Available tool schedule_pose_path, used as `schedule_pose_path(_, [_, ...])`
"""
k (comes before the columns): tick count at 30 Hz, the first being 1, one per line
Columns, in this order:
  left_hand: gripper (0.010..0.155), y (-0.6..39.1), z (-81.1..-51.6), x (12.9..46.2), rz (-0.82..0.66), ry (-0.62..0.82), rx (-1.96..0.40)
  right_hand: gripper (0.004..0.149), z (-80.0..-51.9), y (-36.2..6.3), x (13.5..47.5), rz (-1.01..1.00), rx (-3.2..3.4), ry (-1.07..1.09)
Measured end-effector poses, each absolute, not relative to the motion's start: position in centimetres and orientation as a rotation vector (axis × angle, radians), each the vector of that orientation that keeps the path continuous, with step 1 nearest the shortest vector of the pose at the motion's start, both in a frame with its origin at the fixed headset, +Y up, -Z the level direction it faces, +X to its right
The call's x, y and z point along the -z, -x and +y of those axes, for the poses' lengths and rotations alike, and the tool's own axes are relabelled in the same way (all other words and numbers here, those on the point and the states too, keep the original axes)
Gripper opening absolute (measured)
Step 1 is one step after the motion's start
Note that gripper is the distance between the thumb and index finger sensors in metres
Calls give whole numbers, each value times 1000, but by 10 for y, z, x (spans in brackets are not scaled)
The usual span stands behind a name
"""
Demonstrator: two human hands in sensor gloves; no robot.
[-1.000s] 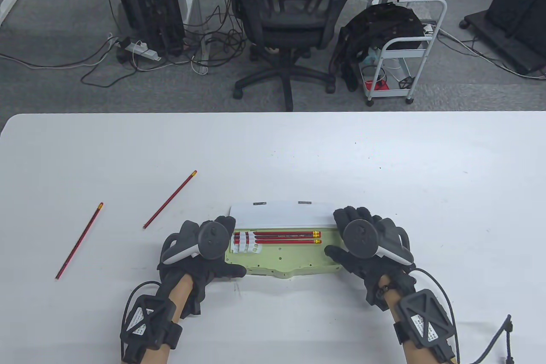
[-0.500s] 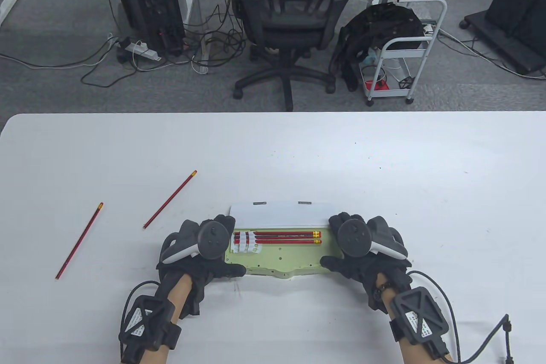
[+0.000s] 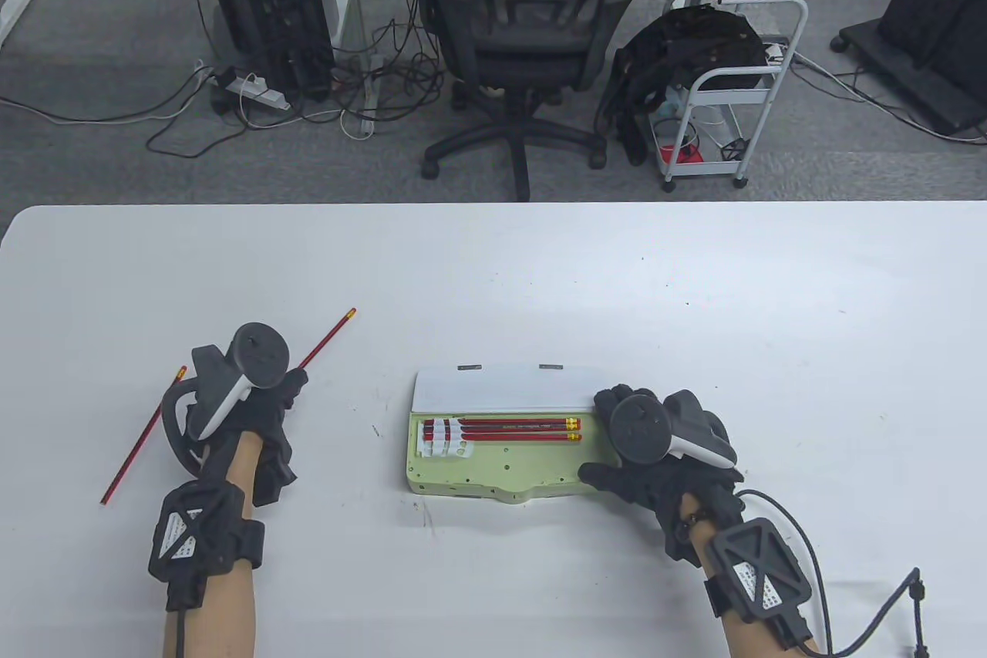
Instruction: Organize multifunction pencil case
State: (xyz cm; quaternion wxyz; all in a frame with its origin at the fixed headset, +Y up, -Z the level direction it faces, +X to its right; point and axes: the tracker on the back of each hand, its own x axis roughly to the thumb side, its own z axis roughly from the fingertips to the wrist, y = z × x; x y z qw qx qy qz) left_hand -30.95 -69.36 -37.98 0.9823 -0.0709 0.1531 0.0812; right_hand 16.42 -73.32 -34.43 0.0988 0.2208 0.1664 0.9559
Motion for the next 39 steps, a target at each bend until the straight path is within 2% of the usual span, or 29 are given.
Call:
schedule_pose_path(2, [59,315,-706,387,341,154,-115,99,-733,-164,344,492,-2828,-653])
schedule_pose_path(6, [56,316,-730,398,375,219,-53,99,-733,-164,345,500,-2834,-657])
schedule_pose_path(13, [50,303,-745,407,395,247,113,99,-732,-163,345,500,-2844,-661])
schedule_pose_path(20, [40,284,-746,408,405,168,237,99,-732,-162,344,500,-2856,-659])
schedule_pose_path(27, [40,276,-750,411,357,206,341,99,-732,-160,344,507,-2865,-661])
schedule_pose_path(33, [42,280,-752,412,346,266,301,99,-732,-160,344,507,-2860,-660])
schedule_pose_path(39, [42,268,-735,394,238,198,189,99,-732,-160,344,506,-2859,-661])
